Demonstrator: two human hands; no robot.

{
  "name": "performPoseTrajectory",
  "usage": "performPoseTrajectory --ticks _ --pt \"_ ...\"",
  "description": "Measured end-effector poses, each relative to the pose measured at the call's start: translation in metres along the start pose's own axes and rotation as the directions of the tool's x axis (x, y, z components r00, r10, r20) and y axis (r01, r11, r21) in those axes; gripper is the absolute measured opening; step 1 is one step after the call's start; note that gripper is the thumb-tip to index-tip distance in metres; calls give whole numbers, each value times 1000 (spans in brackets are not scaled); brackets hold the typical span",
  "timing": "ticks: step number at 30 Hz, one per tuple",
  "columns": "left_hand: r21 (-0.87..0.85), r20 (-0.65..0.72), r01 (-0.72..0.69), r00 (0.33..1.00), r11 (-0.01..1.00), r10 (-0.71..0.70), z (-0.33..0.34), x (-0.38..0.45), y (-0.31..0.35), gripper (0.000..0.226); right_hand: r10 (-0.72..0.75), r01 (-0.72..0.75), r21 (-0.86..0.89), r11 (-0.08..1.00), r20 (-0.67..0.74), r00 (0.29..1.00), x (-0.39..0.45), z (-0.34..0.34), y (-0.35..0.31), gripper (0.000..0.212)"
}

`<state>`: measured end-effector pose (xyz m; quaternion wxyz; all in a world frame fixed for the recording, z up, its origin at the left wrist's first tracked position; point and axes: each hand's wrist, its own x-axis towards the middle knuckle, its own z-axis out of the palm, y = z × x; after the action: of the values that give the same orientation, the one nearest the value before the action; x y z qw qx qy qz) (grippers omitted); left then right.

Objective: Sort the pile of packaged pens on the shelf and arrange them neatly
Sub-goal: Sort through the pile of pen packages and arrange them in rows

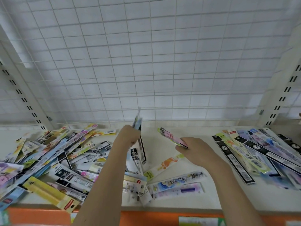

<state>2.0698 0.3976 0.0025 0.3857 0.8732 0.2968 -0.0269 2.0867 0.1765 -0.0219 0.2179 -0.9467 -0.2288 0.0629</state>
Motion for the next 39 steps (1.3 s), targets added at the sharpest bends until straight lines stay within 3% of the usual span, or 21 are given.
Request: performPoseTrajectory --ticks 3,5,8,14,20,24,30,33,36,39 --pt "-222 -71 -89 995 971 75 -20 -6 -2 7 -55 54 17 998 80 995 -1 -4 -1 29" --pt "-330 -99 -133 989 935 106 -32 -16 -6 4 -91 76 86 993 192 977 0 -3 -3 12" --pt "-407 -152 -196 978 892 145 -37 -38 -15 6 -137 120 76 990 287 948 0 5 -9 28" --pt "-469 -240 -208 965 858 103 -33 -63 -29 14 -146 165 -79 983 200 969 5 13 -22 39" --pt "-641 -255 -216 965 737 61 -36 -86 -49 10 -134 142 -117 983 75 988 -4 5 -18 29" --pt "-557 -367 -302 925 774 97 -32 -102 -55 11 -159 157 -51 986 -36 987 -18 11 -18 16" --pt "-278 -508 -467 813 839 285 -21 -117 -68 24 -102 110 55 992 -137 985 -44 15 -26 46" --pt "-217 -504 -487 798 846 330 -18 -122 -72 32 -136 137 37 990 -20 990 -51 11 -25 44" --pt "-198 -499 -481 800 854 334 -17 -124 -78 32 -156 160 -5 987 198 968 -58 9 -28 42" --pt "-208 -495 -472 806 857 324 -17 -125 -81 33 -100 119 -36 992 330 939 -61 14 -29 48"
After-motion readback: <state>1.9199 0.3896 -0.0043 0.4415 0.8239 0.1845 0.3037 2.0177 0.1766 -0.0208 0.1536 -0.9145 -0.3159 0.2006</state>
